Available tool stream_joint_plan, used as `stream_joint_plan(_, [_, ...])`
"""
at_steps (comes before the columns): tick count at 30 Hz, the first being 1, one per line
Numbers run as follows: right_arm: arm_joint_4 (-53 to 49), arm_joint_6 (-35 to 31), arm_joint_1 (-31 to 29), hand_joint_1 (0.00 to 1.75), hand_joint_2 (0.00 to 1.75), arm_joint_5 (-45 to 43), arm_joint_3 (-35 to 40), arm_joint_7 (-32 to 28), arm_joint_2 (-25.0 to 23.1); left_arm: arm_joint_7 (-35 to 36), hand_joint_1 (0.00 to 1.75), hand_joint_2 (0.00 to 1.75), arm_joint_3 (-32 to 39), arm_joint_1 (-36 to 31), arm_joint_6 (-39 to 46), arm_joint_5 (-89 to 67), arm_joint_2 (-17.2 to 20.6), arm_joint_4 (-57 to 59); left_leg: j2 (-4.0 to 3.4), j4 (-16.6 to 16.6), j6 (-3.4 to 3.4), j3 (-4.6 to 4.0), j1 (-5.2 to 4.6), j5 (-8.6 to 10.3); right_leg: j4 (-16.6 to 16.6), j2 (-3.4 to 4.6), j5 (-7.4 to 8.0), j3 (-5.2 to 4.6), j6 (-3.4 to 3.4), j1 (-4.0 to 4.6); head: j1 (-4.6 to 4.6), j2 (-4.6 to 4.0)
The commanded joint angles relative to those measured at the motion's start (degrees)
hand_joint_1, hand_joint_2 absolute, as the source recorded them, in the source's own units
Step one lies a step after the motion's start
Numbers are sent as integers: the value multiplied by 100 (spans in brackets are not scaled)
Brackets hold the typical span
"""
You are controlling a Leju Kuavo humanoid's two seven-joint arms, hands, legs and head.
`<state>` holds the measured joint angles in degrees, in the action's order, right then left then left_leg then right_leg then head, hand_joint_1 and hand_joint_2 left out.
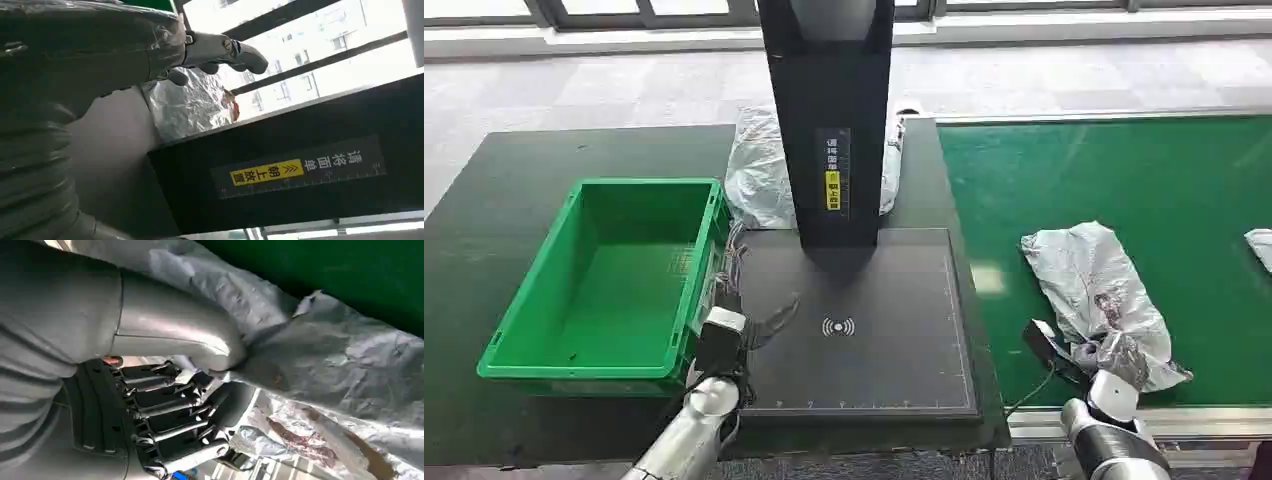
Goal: Moved the parcel from conveyor to table for the left to box.
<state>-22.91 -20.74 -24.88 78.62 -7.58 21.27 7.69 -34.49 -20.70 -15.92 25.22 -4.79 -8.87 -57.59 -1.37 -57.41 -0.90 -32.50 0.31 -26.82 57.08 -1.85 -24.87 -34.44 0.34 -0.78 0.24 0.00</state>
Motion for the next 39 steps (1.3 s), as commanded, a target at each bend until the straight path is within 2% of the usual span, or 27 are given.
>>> stream_joint_plan(1, [-407, -154, 77, 175, 175, -89, 252, -143, -256, 89, 0, 175, 350, 150, -18, -52, 116, -187, -14, 10, -1, 17, 3, -4, -9, 40, 4, 7, -6, 2, 0, 0])
stream_joint_plan(3, [-751, -561, 57, 175, 175, -262, 268, -530, -463, 116, 0, 175, 426, 238, 38, -87, 115, -267, -18, 9, -1, 15, 3, -5, -6, 43, 4, 6, -7, 1, 0, 0])
stream_joint_plan(13, [-936, -448, 135, 175, 175, -284, 315, -444, -455, 153, 0, 175, 455, 292, 17, -141, 106, -372, -8, 7, 2, 10, 3, 0, -8, 29, 5, 6, -4, 2, 0, -2])
stream_joint_plan(14, [-975, -539, 143, 175, 175, -309, 350, -574, -457, 159, 0, 175, 465, 292, 14, -159, 102, -370, -7, 5, 2, 6, 2, 0, -4, 23, 4, 2, -4, 0, 0, 0])
stream_joint_plan(15, [-1206, -804, 126, 175, 175, -508, 382, -982, -600, 160, 0, 175, 494, 329, 45, -192, 101, -419, -7, 7, 2, 9, 3, 0, -7, 29, 5, 6, -4, 1, 2, 0])
stream_joint_plan(17, [-1792, -718, 176, 175, 175, -998, 526, -1536, -834, 193, 0, 175, 538, 396, 44, -268, 106, -533, -21, 6, 0, 9, 2, -2, -3, 42, 6, -1, -6, 0, 0, 0])
stream_joint_plan(18, [-2272, -867, 239, 175, 175, -850, 902, -1518, -921, 222, 0, 175, 583, 411, 33, -315, 91, -575, -23, 8, -1, 11, 3, -2, -5, 49, 7, -1, -7, 0, 0, 0])
stream_joint_plan(19, [-2585, -792, 288, 175, 175, -1104, 1045, -1689, -1021, 241, 0, 175, 600, 419, 37, -349, 81, -598, -31, 2, -2, -2, 0, -3, 4, 49, 7, -13, -6, -2, 0, 0])
stream_joint_plan(20, [-3130, -727, 339, 175, 175, -1211, 1562, -1819, -1119, 255, 0, 175, 614, 387, 28, -412, 61, -600, -41, 2, -3, 3, 3, -7, 5, 67, 7, -12, -10, 0, 2, 0])
stream_joint_plan(21, [-3194, -695, 324, 175, 175, -1293, 1628, -1889, -1173, 262, 0, 175, 609, 372, 48, -435, 56, -589, -46, -2, -4, -6, 2, -5, 9, 63, 9, -22, -8, 1, 0, 0])
stream_joint_plan(22, [-3364, -605, 315, 175, 175, -1325, 1852, -1689, -1212, 280, 0, 175, 610, 335, 45, -451, 44, -566, -57, 2, -6, 8, 4, -9, 10, 87, 7, -16, -14, 2, 0, 0])
stream_joint_plan(23, [-3543, -513, 297, 175, 175, -1702, 2173, -2265, -1254, 266, 0, 175, 592, 286, 82, -518, 32, -537, -34, 0, -4, -4, 2, -2, 9, 51, 6, -16, -8, 2, 2, 0])
stream_joint_plan(25, [-3543, -513, 297, 175, 175, -1702, 2173, -2265, -1254, 266, 0, 175, 592, 286, 82, -518, 32, -537, -30, -1, -6, -6, 4, 1, 11, 48, 6, -20, -7, 9, 0, -2])
stream_joint_plan(26, [-3579, -466, 247, 175, 175, -1715, 2463, -2143, -1387, 303, 0, 175, 595, 223, 112, -557, -8, -518, -26, 2, -7, 1, 7, 2, 6, 50, 7, -12, -8, 16, 0, 0])
stream_joint_plan(27, [-3582, -390, 211, 175, 175, -1788, 2681, -2309, -1350, 301, 0, 175, 566, 192, 171, -635, 2, -483, -12, 1, -9, -4, 4, 8, 7, 29, 3, -13, -5, 18, 0, -2])
stream_joint_plan(28, [-3579, -276, 145, 175, 175, -2039, 3028, -2367, -1341, 318, 0, 175, 538, 143, 164, -665, -1, -444, -20, 1, -11, -2, 3, 7, 9, 40, 3, -17, -8, 16, 0, -2])
stream_joint_plan(29, [-3547, -176, 26, 175, 175, -2151, 3559, -2245, -1293, 325, 0, 175, 494, 75, 190, -727, 18, -389, -21, 4, -11, 6, 4, 7, 6, 51, 4, -11, -10, 17, 0, -2])
stream_joint_plan(30, [-3563, -185, 2, 175, 175, -2295, 3775, -2233, -1301, 319, 0, 175, 480, 48, 216, -759, 26, -368, -18, -3, -11, -6, 4, 8, 12, 37, 3, -17, -6, 16, 0, 0])
stream_joint_plan(31, [-3577, -67, -21, 175, 175, -2411, 4013, -2308, -1305, 309, 0, 175, 459, 7, 206, -763, 36, -348, -20, -4, -11, -6, 7, 8, 12, 44, 6, -17, -6, 17, 2, -2])
stream_joint_plan(32, [-3686, 551, 33, 175, 175, -2887, 4324, -2711, -1356, 246, 0, 175, 391, -65, 156, -785, 64, -342, -23, -2, -14, -6, 9, 10, 13, 43, 6, -18, -6, 14, 2, 0])
stream_joint_plan(33, [-3991, 545, 193, 175, 175, -2842, 4631, -2411, -1383, 283, 0, 175, 357, -137, 110, -774, 72, -380, -32, -2, -14, -3, 11, 8, 12, 57, 8, -17, -8, 16, 0, 0])
stream_joint_plan(35, [-4226, 1126, 228, 175, 175, -3611, 5097, -2301, -1271, 374, 0, 175, 286, -232, -76, -786, 78, -413, -25, 0, -18, -4, 14, 9, 12, 49, 6, -16, -14, 18, 0, 0])
stream_joint_plan(37, [-4260, 1114, 204, 175, 175, -3722, 5187, -2287, -1189, 417, 0, 175, 271, -287, -80, -792, 63, -388, -6, 1, -18, -2, 15, 13, 8, 30, 3, -10, -14, 20, 2, -2])
stream_joint_plan(38, [-4219, 1658, 145, 175, 175, -4262, 5301, -2379, -1098, 420, 0, 175, 218, -346, -128, -799, 77, -333, 0, 0, -17, -6, 11, 14, 10, 17, 3, -13, -11, 17, 0, 0])
stream_joint_plan(39, [-4251, 1700, 118, 175, 175, -4340, 5352, -2388, -1012, 420, 0, 175, 193, -407, -165, -774, 74, -285, 4, 3, -16, 1, 12, 13, 6, 21, 3, -6, -11, 18, 0, -2])
